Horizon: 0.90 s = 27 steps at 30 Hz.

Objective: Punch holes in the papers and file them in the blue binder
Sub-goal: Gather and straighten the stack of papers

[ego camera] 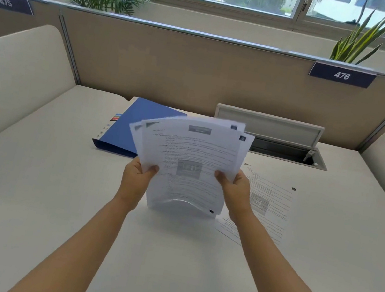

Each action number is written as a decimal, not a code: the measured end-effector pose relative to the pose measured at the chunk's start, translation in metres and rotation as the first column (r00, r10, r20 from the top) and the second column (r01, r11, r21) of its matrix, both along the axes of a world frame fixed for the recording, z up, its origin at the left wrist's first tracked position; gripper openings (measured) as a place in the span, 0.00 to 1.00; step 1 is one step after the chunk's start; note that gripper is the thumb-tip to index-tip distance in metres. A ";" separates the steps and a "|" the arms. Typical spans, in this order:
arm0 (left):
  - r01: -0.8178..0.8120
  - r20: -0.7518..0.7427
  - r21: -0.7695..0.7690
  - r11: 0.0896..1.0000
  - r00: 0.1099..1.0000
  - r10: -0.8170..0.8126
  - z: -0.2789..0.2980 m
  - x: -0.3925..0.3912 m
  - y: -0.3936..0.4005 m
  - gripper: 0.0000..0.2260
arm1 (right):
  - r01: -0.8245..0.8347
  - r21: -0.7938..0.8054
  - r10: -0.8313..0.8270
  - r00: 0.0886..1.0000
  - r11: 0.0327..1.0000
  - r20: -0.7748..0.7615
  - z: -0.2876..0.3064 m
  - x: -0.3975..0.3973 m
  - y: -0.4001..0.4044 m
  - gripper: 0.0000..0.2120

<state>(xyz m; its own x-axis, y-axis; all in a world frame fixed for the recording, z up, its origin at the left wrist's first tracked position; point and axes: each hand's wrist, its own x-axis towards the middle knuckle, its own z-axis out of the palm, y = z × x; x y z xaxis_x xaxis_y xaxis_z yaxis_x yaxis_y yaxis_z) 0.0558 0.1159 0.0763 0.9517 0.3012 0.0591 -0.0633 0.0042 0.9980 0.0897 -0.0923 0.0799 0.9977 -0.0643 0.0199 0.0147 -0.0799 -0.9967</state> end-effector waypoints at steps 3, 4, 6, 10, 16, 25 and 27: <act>0.017 -0.039 0.012 1.000 0.999 -0.016 -0.005 0.000 -0.003 0.08 | 0.011 -0.017 -0.012 0.999 1.000 -0.049 -0.003 -0.003 0.002 0.09; 0.016 -0.045 0.011 1.000 0.999 -0.016 -0.004 0.000 -0.003 0.08 | 0.009 -0.024 -0.011 0.998 1.000 -0.057 -0.003 -0.003 0.003 0.08; 0.017 -0.045 0.016 1.000 0.999 -0.016 -0.003 0.000 -0.005 0.09 | 0.006 -0.032 -0.008 0.998 0.999 -0.056 -0.001 -0.003 0.004 0.06; 0.024 -0.052 0.006 1.000 0.998 -0.023 -0.003 -0.001 -0.007 0.09 | 0.006 -0.026 -0.007 0.999 1.000 -0.052 -0.004 -0.004 0.002 0.07; 0.058 -0.148 0.077 0.995 0.988 -0.046 -0.016 0.001 -0.009 0.08 | 0.022 -0.076 -0.031 0.992 0.997 -0.121 -0.010 -0.012 -0.001 0.12; 0.021 -0.343 0.098 0.995 0.939 0.014 -0.024 0.008 -0.030 0.07 | 0.187 -0.576 -0.448 0.822 0.795 -0.352 -0.042 -0.006 -0.073 0.34; 0.052 -0.426 0.088 0.995 0.905 -0.009 -0.034 0.004 -0.032 0.06 | 0.081 -0.721 -0.557 0.696 0.688 -0.453 -0.054 -0.015 -0.092 0.37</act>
